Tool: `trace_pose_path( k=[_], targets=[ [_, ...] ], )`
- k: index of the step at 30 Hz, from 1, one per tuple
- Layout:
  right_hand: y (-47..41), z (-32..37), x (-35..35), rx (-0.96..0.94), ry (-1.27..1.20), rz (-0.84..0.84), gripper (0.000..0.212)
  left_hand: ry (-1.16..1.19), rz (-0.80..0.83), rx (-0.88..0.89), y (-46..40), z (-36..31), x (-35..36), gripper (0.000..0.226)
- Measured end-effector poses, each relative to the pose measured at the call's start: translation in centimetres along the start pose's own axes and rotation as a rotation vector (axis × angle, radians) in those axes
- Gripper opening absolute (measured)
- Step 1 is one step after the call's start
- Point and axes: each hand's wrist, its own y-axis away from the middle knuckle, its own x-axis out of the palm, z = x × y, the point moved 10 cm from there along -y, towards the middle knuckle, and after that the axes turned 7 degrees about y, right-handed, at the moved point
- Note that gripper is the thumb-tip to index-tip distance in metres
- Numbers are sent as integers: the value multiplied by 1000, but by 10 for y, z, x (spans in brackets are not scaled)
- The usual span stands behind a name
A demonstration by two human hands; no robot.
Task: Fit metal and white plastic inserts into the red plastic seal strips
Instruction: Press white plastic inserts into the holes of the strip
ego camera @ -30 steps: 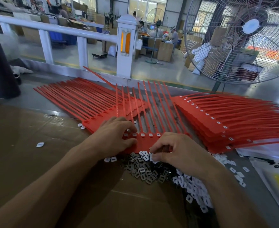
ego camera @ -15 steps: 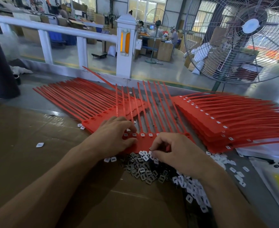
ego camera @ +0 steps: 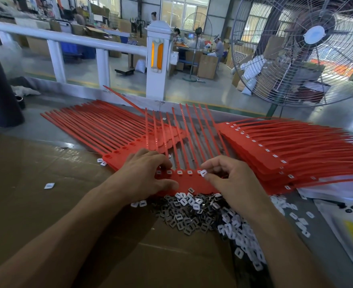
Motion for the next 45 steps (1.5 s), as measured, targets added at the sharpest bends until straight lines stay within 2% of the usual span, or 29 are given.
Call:
trace_pose_path(
  k=[6,13,20,25,36,41,45],
  targets=[
    [-3,-9,-4,32,-4,-46,21,-8,8,8,0,-1,1,86],
    [-4,-46,-38,237,-30,-277,13,36,-46,14,-1,-1,-4,59],
    [-4,-60,-38,304,-93,-289,10,91,-96,9,0,0,-5,43],
    [-4,-66,-47,310,-156,-359,10,216,-122,-6,1,2,-9,44],
    [-1,-60,-49,301,-259,-367,10,280,-231,13,3,3,-27,44],
    [-2,-57,-40,316,-169,-295,8,155,-167,-68,2,17,-26,33],
    [-4,-49,-34,267,-105,-255,11,31,-161,-3,4,4,-22,25]
  ],
)
